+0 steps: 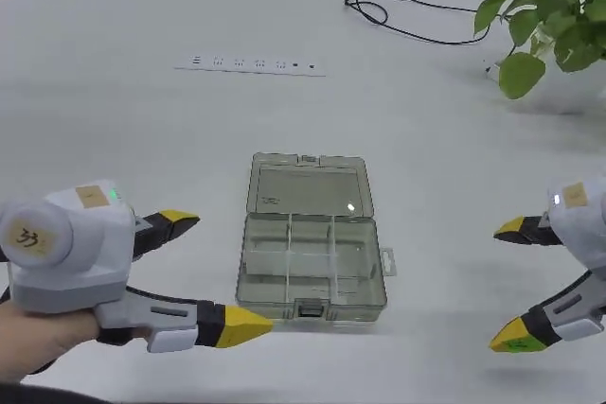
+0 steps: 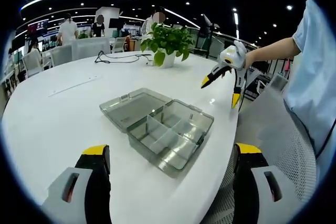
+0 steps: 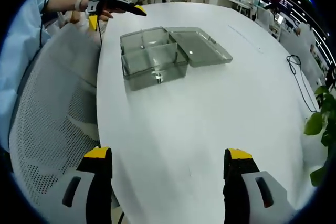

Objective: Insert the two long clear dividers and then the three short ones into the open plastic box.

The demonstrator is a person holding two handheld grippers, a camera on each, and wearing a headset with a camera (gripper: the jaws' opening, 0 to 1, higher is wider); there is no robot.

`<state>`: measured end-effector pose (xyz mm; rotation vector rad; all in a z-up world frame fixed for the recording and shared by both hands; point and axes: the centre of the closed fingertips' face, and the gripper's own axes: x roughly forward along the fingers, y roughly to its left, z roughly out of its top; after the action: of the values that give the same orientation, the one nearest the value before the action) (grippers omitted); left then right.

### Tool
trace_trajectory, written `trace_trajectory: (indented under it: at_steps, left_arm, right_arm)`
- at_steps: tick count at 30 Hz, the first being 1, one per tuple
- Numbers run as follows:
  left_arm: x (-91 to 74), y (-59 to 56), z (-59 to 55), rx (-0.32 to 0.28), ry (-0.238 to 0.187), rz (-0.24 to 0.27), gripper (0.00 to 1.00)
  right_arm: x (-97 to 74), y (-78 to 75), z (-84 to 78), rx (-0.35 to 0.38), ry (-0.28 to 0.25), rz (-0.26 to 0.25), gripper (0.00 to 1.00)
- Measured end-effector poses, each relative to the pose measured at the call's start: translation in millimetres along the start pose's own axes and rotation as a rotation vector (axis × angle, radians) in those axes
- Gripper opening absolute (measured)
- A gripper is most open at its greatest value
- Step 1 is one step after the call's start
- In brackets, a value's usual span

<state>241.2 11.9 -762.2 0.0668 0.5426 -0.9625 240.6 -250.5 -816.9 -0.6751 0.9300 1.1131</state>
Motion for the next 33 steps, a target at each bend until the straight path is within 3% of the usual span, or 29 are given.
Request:
trace_trajectory:
  at_steps: [3, 11, 21, 27, 33]
  left_arm:
    - [-1.0, 0.9, -0.7, -0.002, 0.002, 0.004, 1.00]
    - [-3.9, 2.3, -1.3, -0.007, 0.004, 0.010, 1.00]
    - [-4.2, 1.8, -1.7, -0.017, -0.002, 0.010, 0.99]
    - [-4.6, 1.8, -3.1, -0.022, -0.003, 0.009, 0.99]
    - [-4.5, 2.0, -3.6, -0.029, -0.007, 0.010, 0.99]
  right_arm:
    - [2.7, -2.0, -8.4, 0.006, 0.019, 0.006, 0.85]
    - [5.7, -6.8, -30.5, -0.064, 0.101, 0.008, 0.74]
    - [11.7, -12.1, -54.7, -0.125, 0.184, 0.033, 0.54]
    - [11.8, -9.7, -54.3, -0.121, 0.193, 0.055, 0.48]
    - [10.2, -10.6, -56.4, -0.166, 0.216, 0.061, 0.41]
